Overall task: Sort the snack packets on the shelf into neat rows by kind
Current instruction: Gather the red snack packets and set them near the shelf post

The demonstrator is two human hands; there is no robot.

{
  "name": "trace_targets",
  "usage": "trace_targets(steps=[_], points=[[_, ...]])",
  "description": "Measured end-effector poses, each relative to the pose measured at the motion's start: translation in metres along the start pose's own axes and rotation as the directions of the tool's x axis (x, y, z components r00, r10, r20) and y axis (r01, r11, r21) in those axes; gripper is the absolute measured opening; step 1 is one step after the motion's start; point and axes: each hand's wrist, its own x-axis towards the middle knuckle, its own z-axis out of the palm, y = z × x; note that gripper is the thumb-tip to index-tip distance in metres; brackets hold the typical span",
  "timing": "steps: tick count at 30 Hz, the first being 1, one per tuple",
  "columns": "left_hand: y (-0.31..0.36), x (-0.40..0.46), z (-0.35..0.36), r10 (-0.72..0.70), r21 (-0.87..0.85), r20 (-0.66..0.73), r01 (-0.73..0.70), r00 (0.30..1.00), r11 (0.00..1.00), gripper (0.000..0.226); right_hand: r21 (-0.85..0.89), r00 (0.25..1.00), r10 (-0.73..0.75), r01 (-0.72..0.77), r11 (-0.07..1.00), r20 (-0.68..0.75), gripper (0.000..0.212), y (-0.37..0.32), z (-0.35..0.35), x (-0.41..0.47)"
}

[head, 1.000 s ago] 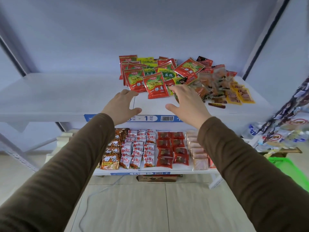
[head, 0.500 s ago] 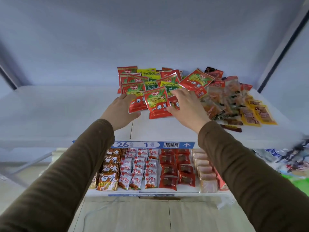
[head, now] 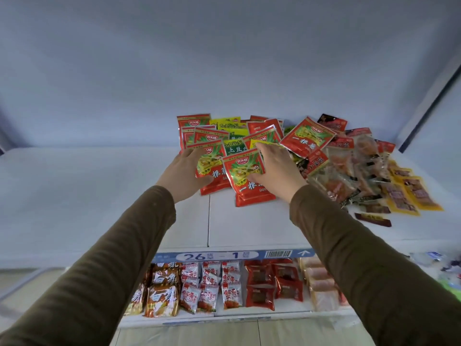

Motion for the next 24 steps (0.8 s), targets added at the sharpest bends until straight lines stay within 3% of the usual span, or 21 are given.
trace_targets(steps=[6, 19, 24], points=[[-0.033, 0.031, -0.004, 0.033, -0.057, 0.059, -0.03, 0.998, 0.998, 0.072, -0.006, 0.975, 0.206, -0.206, 0.978, 0.082, 0.114, -0.01, 0.017, 0.024], [-0.063, 0.068, 0.015, 0.01, -0.127, 0.076, 0.0, 0.997, 0.992, 0.083, -0.169, 0.95, 0.291, -0.271, 0.948, 0.112, 0.134, -0.015, 0.046, 0.049], [-0.069, 0.076, 0.024, -0.038, -0.138, 0.088, 0.05, 0.995, 0.989, 0.101, 0.016, 0.96, 0.279, -0.28, 0.96, 0.038, 0.128, -0.014, 0.049, 0.054]])
